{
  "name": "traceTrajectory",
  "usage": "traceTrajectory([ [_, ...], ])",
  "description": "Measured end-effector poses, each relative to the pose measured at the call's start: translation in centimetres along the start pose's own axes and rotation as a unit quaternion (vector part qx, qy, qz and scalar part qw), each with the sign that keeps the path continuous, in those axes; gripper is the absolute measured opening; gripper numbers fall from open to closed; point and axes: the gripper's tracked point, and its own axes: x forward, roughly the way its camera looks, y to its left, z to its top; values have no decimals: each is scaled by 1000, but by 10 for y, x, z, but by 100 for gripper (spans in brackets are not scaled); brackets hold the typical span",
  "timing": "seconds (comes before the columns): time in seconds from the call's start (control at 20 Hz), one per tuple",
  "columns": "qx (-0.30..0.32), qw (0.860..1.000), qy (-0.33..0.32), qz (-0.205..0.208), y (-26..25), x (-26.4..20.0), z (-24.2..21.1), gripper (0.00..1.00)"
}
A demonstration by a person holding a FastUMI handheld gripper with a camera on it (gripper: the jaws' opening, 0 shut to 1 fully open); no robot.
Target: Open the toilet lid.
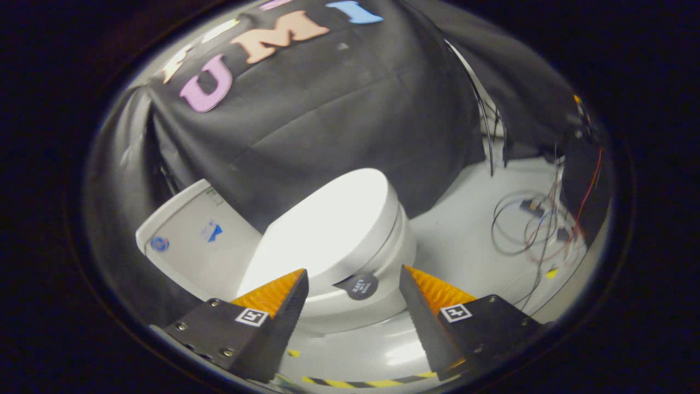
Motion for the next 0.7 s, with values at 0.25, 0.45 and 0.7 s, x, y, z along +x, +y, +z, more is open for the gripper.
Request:
traceTrajectory([
  [0.25, 138, 990, 33, -23, -20, 28, -15, 97],
  [0.45, 168, 984, 55, -32, -22, 48, -29, 91],
  [0.7, 176, 981, 75, -6, -1, 58, -39, 80],
])
